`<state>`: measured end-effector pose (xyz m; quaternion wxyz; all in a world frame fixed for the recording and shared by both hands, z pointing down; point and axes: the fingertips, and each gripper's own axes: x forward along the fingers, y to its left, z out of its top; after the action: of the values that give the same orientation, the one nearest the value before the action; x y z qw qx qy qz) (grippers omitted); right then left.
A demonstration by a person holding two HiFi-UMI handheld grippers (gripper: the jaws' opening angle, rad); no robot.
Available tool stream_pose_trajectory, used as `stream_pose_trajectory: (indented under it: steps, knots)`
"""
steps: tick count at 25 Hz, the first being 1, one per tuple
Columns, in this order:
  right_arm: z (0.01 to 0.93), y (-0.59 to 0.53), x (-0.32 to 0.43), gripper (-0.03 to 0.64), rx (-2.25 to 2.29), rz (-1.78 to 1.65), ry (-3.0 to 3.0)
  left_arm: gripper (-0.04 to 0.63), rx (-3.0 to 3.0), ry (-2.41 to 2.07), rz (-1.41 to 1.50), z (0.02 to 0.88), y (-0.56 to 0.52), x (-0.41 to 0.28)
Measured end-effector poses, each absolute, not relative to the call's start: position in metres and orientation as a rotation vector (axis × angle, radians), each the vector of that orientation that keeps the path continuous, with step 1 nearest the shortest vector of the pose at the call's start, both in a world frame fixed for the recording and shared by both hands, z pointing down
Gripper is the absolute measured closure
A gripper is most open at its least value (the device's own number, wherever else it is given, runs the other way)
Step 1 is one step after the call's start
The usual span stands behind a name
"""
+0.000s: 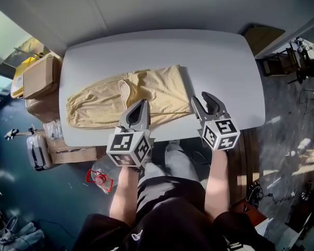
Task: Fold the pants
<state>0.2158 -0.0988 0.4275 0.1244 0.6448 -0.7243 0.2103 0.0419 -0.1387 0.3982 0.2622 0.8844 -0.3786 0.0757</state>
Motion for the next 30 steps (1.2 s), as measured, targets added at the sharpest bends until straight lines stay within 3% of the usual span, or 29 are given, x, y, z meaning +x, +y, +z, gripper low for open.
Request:
stream_pose_trajectory:
  steps: [12, 24, 30]
  knots:
    - [0.527, -0.095, 0.221, 0.383, 1.740, 0.898, -2.053, 0.592, 2.298, -1.039, 0.352, 0.459, -0.135, 0.054]
    - [0.593, -0.089, 0.215, 0.357, 1.651, 1.154, -1.970, 0.592, 2.228, -1.016, 0.397, 0.494, -0.130, 0.068]
    - [0.604, -0.091, 0.208, 0.378, 1.628, 1.193, -1.958, 0.592, 2.209, -1.035, 0.401, 0.499, -0.132, 0.060]
